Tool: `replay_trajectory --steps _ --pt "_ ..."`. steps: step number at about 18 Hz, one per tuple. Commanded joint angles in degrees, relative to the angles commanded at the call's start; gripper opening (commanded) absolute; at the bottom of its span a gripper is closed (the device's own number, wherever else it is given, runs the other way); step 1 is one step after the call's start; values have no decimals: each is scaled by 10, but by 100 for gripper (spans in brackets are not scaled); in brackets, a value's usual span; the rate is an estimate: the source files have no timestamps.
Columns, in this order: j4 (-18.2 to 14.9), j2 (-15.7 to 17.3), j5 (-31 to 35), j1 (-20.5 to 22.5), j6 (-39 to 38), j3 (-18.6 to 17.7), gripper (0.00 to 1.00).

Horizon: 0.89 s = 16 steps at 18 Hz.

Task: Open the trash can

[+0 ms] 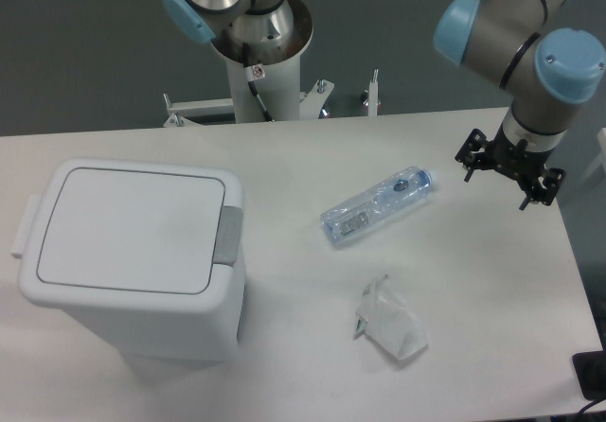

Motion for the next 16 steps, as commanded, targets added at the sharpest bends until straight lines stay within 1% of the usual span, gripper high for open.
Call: replay_trajectory --steps 4,6,7,12,14,16 --pt "2 1 -28 3 -10 0 100" --pt "16 1 -53 4 -29 0 100" --pt "16 1 -67 6 -44 -2 100" --pt "17 6 -119 -3 -151 0 100" --pt "16 16 -146 -7 -193 5 100" --pt "13 30 -154 -25 -240 4 100"
